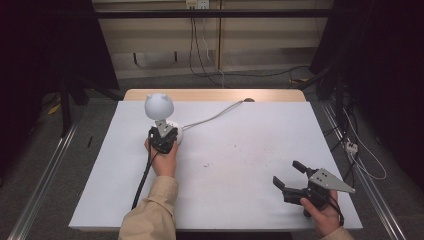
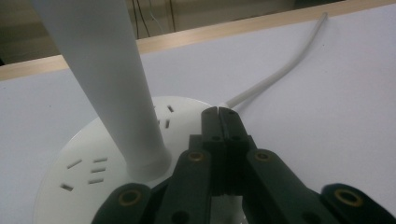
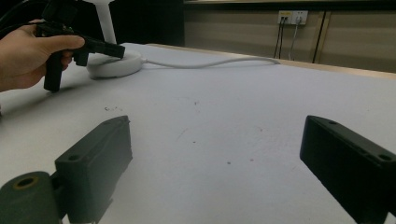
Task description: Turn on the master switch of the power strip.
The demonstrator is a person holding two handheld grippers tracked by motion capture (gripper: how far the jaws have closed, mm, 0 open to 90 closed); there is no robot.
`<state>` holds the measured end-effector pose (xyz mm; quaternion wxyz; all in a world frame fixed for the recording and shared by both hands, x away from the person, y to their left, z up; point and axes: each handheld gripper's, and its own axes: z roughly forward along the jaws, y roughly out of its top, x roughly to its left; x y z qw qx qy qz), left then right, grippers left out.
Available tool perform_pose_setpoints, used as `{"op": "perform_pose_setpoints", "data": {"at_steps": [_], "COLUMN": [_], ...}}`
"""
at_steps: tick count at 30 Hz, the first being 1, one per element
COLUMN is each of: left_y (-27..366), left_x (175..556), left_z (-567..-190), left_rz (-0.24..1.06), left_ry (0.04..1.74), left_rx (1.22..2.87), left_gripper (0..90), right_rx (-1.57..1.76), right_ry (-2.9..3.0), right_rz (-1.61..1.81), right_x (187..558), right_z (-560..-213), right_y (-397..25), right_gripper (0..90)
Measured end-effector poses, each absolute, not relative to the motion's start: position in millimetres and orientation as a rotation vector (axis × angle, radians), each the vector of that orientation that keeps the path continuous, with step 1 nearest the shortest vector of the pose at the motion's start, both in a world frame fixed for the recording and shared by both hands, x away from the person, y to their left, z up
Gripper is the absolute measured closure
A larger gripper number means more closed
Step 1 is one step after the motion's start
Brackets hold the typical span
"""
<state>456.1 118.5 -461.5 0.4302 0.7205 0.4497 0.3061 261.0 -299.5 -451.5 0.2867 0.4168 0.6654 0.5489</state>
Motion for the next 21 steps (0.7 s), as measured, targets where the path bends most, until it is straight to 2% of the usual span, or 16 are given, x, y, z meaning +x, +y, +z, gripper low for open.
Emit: {"op": "perform_pose_setpoints", "data": {"at_steps": [21], "left_y": [114.8], "left_x": [455.3], "left_z": [-462.9], "left_rz": [0.813], "left_ry": [1.116], "left_rx": [1.821], "left_gripper": [90.0], "right_rx": [1.113], "right_ry": [1.780], "right_rz": [1.467], "right_x": [259.7], "right_z": [-451.2], "right_y": [-299.5], "right_gripper": [8.7]}}
